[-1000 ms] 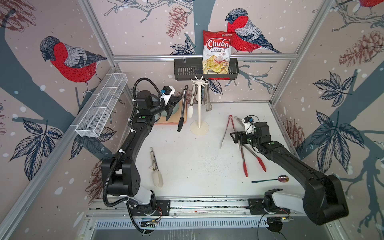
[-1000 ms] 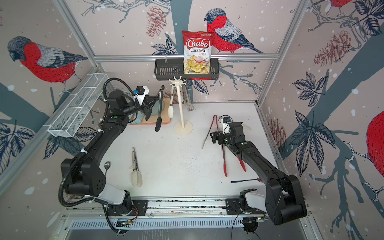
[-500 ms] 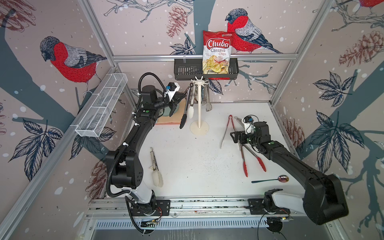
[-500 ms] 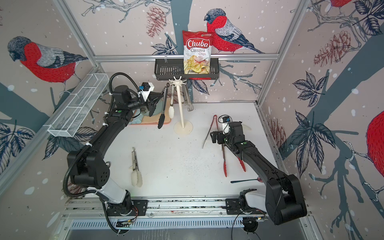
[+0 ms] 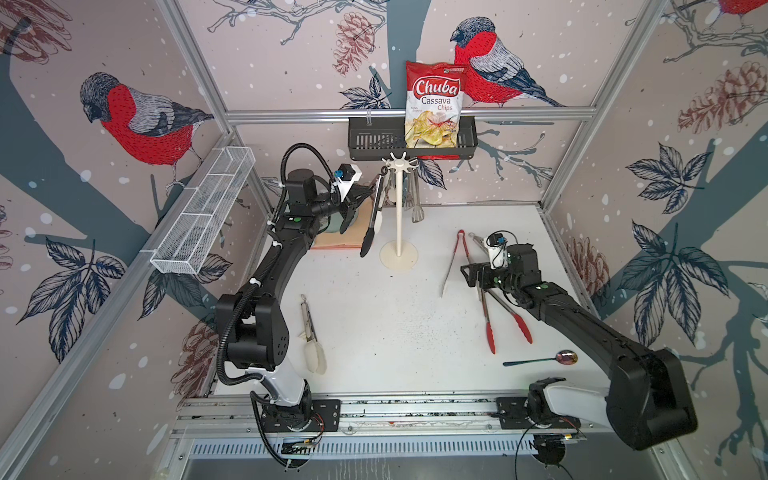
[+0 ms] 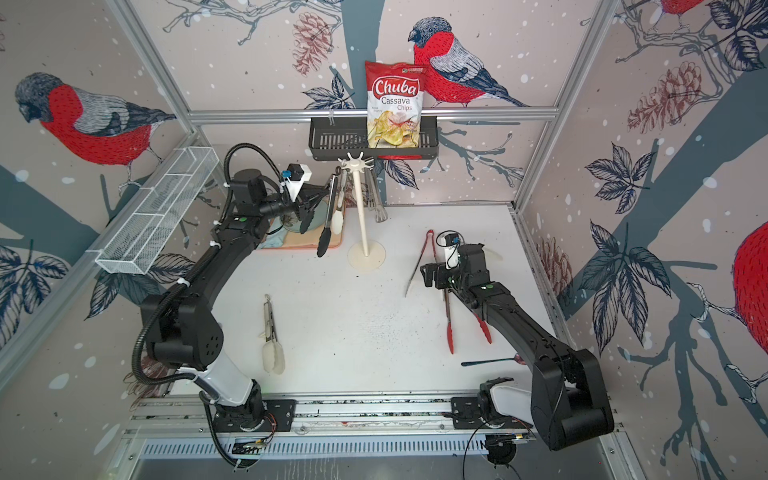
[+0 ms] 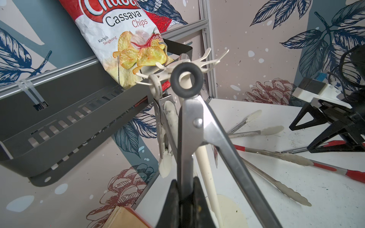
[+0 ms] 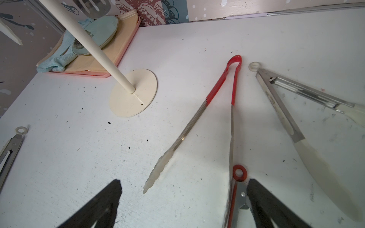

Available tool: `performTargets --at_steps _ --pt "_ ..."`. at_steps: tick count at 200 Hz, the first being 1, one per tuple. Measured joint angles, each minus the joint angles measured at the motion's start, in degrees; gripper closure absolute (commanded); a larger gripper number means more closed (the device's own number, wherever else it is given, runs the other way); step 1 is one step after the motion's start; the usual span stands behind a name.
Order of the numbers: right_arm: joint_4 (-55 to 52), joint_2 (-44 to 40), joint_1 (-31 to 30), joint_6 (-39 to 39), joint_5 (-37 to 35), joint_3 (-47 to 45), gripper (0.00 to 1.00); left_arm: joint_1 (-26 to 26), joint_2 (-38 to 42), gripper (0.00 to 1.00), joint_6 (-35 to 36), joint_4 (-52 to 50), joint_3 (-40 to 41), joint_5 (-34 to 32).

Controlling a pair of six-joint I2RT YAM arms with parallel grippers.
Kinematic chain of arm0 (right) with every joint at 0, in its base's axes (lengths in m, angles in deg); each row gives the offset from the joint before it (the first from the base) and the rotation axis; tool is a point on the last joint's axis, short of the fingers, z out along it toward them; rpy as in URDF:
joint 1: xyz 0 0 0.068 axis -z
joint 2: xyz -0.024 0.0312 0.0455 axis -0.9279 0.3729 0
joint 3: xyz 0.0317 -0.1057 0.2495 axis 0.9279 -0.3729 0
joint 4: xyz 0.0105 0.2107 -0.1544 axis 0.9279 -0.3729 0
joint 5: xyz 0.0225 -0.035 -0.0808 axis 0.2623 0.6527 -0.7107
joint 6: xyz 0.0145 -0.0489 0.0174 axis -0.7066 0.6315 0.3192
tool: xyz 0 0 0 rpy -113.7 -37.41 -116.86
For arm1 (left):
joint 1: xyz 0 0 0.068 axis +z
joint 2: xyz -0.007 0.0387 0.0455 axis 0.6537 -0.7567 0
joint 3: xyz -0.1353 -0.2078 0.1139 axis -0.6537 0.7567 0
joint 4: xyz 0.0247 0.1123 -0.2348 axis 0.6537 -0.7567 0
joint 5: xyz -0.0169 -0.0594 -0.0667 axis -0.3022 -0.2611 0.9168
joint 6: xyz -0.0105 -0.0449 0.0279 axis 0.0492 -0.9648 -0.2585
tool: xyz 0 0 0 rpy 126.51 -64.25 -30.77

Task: Hang food tongs on kitchen utensil racks
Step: Hang the food tongs on the rack.

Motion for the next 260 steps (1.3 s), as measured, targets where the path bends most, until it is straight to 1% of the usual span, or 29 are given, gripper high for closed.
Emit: performTargets --at_steps 111,260 --pt "-0.04 -0.66 -0.5 1.03 -0.02 -0.46 0.0 1.09 -0.5 1.0 -1.01 1.29 -1.11 0.44" --pt "-0.04 -0.76 -0.92 1.22 -0.26 -0.5 0.0 0.46 -3.5 1.0 -0.37 -1.36 -3.98 2.93"
